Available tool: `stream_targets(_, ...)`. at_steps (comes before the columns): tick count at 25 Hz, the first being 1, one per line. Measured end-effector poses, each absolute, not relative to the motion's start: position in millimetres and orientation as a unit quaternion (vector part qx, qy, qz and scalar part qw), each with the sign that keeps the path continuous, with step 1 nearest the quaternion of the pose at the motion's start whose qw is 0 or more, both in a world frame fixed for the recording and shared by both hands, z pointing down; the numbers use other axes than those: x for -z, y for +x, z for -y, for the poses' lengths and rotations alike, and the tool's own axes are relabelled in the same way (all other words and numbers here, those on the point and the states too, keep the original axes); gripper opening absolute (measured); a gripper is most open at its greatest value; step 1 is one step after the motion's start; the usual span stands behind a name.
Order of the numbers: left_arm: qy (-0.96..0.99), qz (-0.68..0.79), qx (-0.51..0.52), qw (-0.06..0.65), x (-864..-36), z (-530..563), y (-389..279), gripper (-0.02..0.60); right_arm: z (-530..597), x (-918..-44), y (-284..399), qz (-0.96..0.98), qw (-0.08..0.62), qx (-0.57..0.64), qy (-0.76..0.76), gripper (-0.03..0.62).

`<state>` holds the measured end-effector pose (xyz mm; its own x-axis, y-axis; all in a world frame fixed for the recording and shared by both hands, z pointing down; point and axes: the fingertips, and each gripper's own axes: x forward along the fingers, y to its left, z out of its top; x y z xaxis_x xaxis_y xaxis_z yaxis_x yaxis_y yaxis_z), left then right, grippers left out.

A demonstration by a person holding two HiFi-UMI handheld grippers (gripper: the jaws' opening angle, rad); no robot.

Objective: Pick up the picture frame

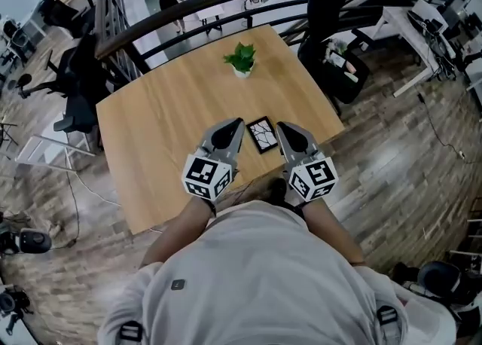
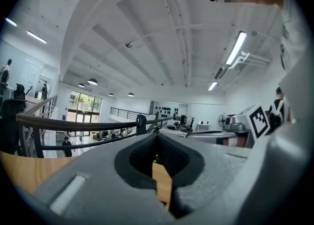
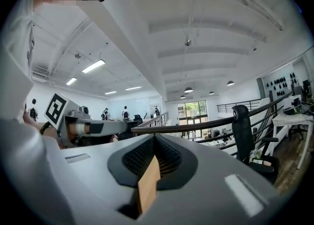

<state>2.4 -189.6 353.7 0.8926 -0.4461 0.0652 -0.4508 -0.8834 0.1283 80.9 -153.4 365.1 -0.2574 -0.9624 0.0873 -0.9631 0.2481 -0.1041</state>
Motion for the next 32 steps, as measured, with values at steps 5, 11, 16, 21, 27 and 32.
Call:
stream_targets(5, 0.962, 0.263, -0.016, 0.068, -352, 216, 32, 0.003, 188, -362, 111, 0.813, 0.003, -0.068, 0.578, 0.009)
stream_targets(11, 0.950, 0.301, -0.019, 0.075, -358, 241, 75, 0.003, 219, -366, 161, 0.833, 0.010, -0.076, 0.548, 0.009)
stream_targets(16, 0.936, 0.340, -0.022, 0.084, -366, 256, 98, 0.003, 240, -374, 195, 0.849, 0.013, -0.090, 0.520, 0.009)
stream_targets(21, 0.918, 0.385, -0.028, 0.092, -378, 264, 108, 0.003, 257, -393, 211, 0.870, 0.028, -0.112, 0.479, 0.011)
stream_targets(27, 0.898, 0.420, -0.045, 0.125, -413, 266, 105, 0.003, 269, -431, 213, 0.885, 0.060, -0.151, 0.437, 0.026)
stream_targets(32, 0.882, 0.436, -0.062, 0.165, -451, 270, 95, 0.003, 274, -468, 210, 0.883, 0.082, -0.193, 0.420, 0.040)
